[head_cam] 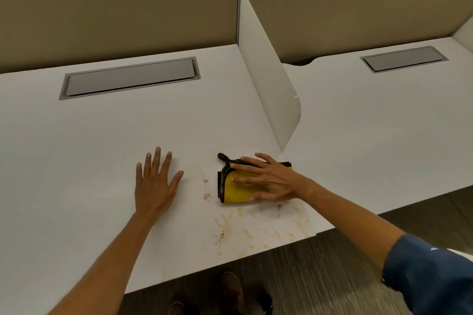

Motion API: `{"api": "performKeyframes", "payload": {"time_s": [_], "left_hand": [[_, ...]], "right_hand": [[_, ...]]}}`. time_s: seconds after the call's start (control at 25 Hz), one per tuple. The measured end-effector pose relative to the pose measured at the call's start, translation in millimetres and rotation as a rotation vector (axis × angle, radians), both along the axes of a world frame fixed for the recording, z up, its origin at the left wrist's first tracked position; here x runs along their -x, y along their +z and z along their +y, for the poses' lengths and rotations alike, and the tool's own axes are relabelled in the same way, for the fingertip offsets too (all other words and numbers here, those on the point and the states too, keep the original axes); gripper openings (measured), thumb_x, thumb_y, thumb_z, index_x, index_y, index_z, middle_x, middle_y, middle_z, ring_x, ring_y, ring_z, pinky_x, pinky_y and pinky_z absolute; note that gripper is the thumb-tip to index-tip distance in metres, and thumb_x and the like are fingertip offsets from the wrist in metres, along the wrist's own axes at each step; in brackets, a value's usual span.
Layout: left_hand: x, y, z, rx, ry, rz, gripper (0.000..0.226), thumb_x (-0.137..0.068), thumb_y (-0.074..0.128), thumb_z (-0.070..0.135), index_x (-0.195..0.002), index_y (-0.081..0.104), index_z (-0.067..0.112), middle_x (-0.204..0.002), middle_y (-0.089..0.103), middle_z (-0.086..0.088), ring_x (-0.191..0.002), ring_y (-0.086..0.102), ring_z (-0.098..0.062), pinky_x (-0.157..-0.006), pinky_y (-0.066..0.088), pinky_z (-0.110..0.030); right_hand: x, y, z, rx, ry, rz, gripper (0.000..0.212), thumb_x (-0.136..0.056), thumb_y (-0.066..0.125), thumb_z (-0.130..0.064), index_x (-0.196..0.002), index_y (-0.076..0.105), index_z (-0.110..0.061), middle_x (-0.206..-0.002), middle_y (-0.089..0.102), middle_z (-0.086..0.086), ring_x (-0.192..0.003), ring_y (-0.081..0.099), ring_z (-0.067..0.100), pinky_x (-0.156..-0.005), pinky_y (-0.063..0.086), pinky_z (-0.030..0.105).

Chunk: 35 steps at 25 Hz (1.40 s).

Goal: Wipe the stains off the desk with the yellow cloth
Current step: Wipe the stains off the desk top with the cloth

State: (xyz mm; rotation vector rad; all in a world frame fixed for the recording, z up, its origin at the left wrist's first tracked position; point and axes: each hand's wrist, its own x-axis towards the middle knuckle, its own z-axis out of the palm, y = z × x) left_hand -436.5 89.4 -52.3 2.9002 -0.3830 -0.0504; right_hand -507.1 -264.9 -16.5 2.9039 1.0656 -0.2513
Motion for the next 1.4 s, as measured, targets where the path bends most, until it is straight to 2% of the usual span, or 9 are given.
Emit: {"api": "performKeyframes", "payload": {"time_s": [0.16, 0.44, 0.64, 0.76, 0.88, 1.0, 1.2, 1.4], "left_hand": [[-17, -6, 17, -0.037, -0.042, 0.012, 0.074, -0.097, 0.015, 0.068, -0.162, 0.017, 0.031, -0.172, 0.004, 0.001, -0.159, 0.001, -0.024, -0.128, 0.000, -0.047], [-21, -20, 30, -0.014, -0.059, 0.053, 0.067, -0.100, 0.017, 0.067, -0.161, 0.009, 0.041, -0.172, 0.004, 0.008, -0.159, 0.000, -0.019, -0.128, 0.001, -0.048], [-26, -27, 33, -0.001, -0.061, 0.042, 0.066, -0.100, 0.017, 0.068, -0.160, 0.008, 0.044, -0.172, 0.004, 0.010, -0.159, 0.001, -0.017, -0.128, 0.001, -0.048], [-25, -29, 34, -0.012, -0.060, 0.035, 0.066, -0.100, 0.017, 0.068, -0.160, 0.008, 0.044, -0.172, 0.006, 0.009, -0.159, 0.002, -0.018, -0.128, 0.002, -0.049], [-26, -28, 32, -0.004, -0.064, 0.036, 0.066, -0.100, 0.018, 0.067, -0.161, 0.010, 0.043, -0.172, 0.008, 0.007, -0.159, 0.004, -0.020, -0.127, 0.002, -0.049], [-25, -28, 33, -0.003, -0.065, 0.039, 0.067, -0.099, 0.016, 0.069, -0.161, 0.009, 0.044, -0.172, 0.007, 0.008, -0.159, 0.003, -0.020, -0.127, 0.002, -0.050], [-26, -30, 34, -0.005, -0.070, 0.049, 0.068, -0.098, 0.014, 0.071, -0.160, 0.007, 0.044, -0.172, 0.004, 0.009, -0.159, -0.001, -0.018, -0.127, -0.002, -0.049], [-27, -32, 35, -0.011, -0.068, 0.051, 0.067, -0.098, 0.015, 0.071, -0.160, 0.006, 0.046, -0.172, 0.004, 0.009, -0.159, -0.001, -0.018, -0.126, -0.004, -0.047]], "right_hand": [[-14, -12, 2, -0.007, 0.074, 0.012, 0.071, -0.093, 0.028, -0.072, -0.156, 0.010, -0.044, -0.168, -0.002, -0.009, -0.155, 0.003, 0.021, -0.120, 0.016, 0.053], [-16, -33, 0, -0.106, 0.083, -0.038, 0.073, -0.093, 0.033, -0.072, -0.156, 0.011, -0.043, -0.168, -0.002, -0.005, -0.155, -0.001, 0.024, -0.121, 0.019, 0.049], [-16, -37, 0, -0.144, 0.060, -0.030, 0.066, -0.097, 0.031, -0.068, -0.155, 0.013, -0.045, -0.168, 0.000, -0.008, -0.156, 0.000, 0.022, -0.121, 0.022, 0.045], [-14, -37, -1, -0.181, 0.043, -0.036, 0.061, -0.099, 0.033, -0.063, -0.155, 0.017, -0.044, -0.168, 0.005, -0.008, -0.155, 0.003, 0.020, -0.120, 0.024, 0.038], [-12, -33, -2, -0.209, 0.013, -0.029, 0.057, -0.101, 0.035, -0.059, -0.154, 0.023, -0.043, -0.167, 0.011, -0.009, -0.154, 0.009, 0.017, -0.108, 0.034, 0.030], [-7, -30, -4, -0.239, -0.067, -0.023, 0.055, -0.101, 0.037, -0.055, -0.153, 0.027, -0.041, -0.166, 0.017, -0.010, -0.151, 0.020, 0.018, -0.098, 0.042, 0.033], [14, -31, -16, -0.237, -0.246, -0.079, 0.054, -0.102, 0.037, -0.052, -0.153, 0.029, -0.039, -0.165, 0.022, -0.009, -0.149, 0.026, 0.019, -0.095, 0.044, 0.034], [50, -36, -11, -0.281, -0.561, -0.142, 0.053, -0.101, 0.036, -0.055, -0.151, 0.033, -0.040, -0.164, 0.024, -0.011, -0.149, 0.027, 0.016, -0.087, 0.045, 0.033]]}}
